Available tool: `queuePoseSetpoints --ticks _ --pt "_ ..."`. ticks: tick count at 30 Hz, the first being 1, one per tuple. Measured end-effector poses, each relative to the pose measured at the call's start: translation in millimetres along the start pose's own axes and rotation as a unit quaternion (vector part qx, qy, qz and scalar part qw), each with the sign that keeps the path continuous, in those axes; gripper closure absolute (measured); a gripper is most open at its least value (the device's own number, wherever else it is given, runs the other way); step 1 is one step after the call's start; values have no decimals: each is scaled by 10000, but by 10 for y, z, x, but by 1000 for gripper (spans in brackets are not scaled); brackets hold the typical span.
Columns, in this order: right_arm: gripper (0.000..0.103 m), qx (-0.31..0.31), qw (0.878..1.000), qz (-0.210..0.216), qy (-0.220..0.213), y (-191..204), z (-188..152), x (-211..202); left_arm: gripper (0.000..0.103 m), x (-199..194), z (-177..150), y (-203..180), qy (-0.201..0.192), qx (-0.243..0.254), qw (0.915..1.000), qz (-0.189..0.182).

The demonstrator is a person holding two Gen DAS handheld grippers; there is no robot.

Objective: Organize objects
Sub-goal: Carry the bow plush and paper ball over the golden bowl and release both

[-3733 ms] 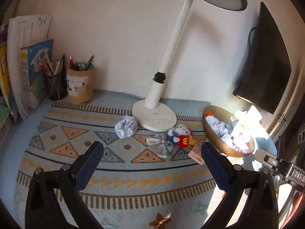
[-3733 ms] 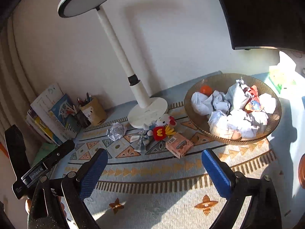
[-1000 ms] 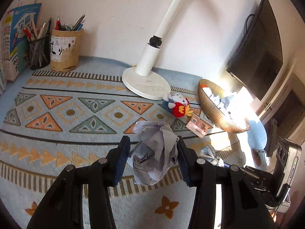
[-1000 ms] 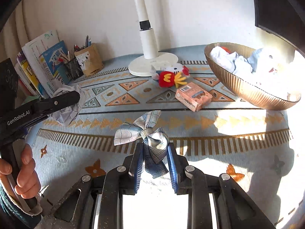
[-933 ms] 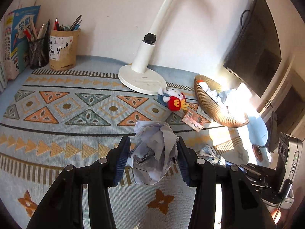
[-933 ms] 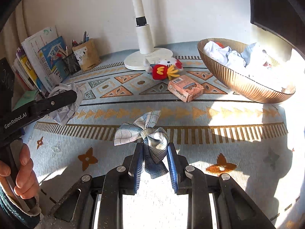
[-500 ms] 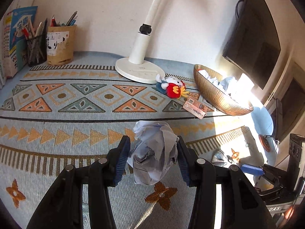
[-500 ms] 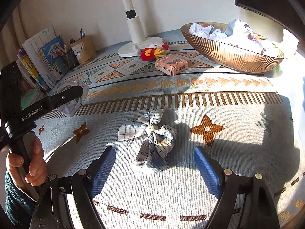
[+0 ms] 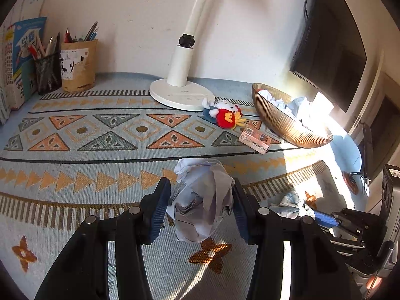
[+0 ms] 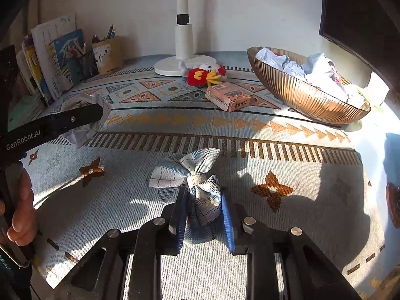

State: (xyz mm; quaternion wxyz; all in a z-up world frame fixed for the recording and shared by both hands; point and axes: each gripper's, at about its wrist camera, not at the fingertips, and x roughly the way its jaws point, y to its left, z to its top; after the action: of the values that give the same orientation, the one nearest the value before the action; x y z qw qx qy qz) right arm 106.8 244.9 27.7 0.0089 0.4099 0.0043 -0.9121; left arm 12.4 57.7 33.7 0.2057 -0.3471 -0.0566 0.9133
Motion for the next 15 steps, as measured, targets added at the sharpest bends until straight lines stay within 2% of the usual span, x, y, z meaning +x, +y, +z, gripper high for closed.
queuePoseSetpoints --ticks 2,4,9,12,15 --pt "79 141 9998 25 -146 -118 66 -122 58 13 32 -63 112 62 9999 -1" --pt "79 287 9988 19 -397 -286 200 -294 58 -21 142 -170 164 133 9996 -159" --pt "79 880 9909 -64 -1019 -878 738 -616 58 -127 733 -728 -324 795 9952 -462" --pt "79 1613 9769 -179 -1392 -1322 1084 -713 58 99 1113 -1048 -361 987 9924 -633" --pt "79 2269 9580 -29 -1752 -1714 1381 -725 58 459 1386 -1307 -332 1080 9909 -729"
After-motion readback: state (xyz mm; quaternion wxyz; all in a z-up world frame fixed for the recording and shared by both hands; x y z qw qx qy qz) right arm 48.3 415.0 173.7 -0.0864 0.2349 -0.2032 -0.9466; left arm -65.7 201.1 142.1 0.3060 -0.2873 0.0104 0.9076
